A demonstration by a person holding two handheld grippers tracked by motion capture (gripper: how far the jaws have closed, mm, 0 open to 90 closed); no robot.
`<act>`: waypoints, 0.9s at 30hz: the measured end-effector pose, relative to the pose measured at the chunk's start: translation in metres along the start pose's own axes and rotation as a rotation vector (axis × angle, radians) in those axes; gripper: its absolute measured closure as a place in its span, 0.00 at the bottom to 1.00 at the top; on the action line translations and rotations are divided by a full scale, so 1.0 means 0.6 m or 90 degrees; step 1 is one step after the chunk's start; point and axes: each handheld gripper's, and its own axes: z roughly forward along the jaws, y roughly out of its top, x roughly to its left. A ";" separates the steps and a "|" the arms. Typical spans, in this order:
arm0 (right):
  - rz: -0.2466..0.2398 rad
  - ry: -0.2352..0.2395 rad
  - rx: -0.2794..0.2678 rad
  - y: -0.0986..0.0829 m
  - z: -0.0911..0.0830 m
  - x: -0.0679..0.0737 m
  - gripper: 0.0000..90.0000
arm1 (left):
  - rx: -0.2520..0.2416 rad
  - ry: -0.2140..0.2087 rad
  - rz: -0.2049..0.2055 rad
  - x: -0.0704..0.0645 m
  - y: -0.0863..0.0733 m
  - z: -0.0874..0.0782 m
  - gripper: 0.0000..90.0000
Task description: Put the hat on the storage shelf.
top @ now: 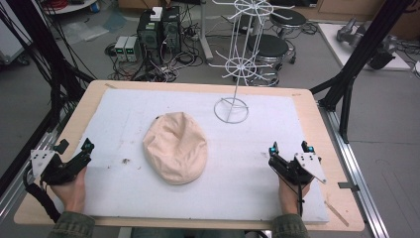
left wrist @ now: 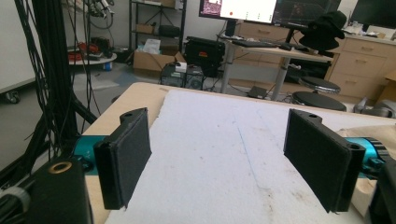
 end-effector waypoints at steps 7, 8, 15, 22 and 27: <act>0.008 -0.001 0.000 0.000 -0.001 0.001 0.09 | 0.000 -0.001 -0.005 0.003 -0.001 0.000 0.26; 0.008 -0.001 0.000 0.000 -0.001 0.001 0.09 | 0.000 -0.001 -0.005 0.003 -0.001 0.000 0.26; 0.009 0.002 0.001 0.000 0.000 0.000 0.09 | 0.003 -0.003 -0.006 0.003 -0.002 0.000 0.26; 0.011 0.003 0.001 0.000 0.000 0.000 0.09 | 0.001 -0.012 -0.017 -0.002 0.001 -0.001 0.26; 0.014 0.003 0.004 0.000 0.000 0.000 0.09 | -0.009 -0.025 -0.004 -0.010 0.009 -0.003 0.26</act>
